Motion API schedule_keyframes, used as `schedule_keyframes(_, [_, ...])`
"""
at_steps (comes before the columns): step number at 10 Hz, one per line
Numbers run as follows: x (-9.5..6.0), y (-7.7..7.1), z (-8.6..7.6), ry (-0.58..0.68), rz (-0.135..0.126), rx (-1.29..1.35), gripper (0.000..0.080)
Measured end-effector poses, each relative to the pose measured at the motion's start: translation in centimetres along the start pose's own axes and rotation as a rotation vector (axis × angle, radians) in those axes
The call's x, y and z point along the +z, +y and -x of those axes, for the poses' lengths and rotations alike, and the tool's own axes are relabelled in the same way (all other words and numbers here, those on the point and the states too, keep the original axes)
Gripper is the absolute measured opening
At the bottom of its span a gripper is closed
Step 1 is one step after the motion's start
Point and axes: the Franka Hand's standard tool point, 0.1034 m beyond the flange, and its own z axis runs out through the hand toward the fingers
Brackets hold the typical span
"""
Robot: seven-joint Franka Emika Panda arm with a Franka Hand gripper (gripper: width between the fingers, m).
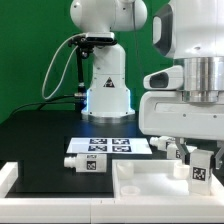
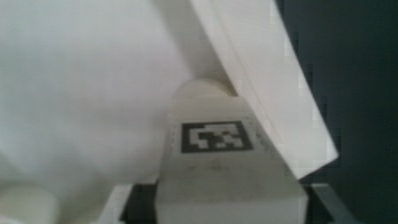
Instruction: Assemble one leg
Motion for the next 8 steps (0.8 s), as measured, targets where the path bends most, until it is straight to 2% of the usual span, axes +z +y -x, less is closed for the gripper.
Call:
schedule_keyframes(1, [0.02, 0.09, -0.04, -0.005, -0.002, 0.13, 0.0287])
schedule_keyframes(3, [0.0, 0.37, -0.07, -0.055, -0.021, 0.462, 0.0287])
schedule_keyframes(4, [0.01, 0.27, 0.13, -0.061, -0.015, 0.535, 0.0287])
schedule_keyframes(5, [0.07, 0.24, 0.15, -0.073, -0.032, 0.695, 0.0287])
schedule_keyframes(6, [0.03, 0.34, 0.09, -0.079, -0.046, 0.786, 0.0287])
schedule_keyframes(8, [0.03, 0.31, 0.14, -0.078, -0.047, 0.74, 0.0287])
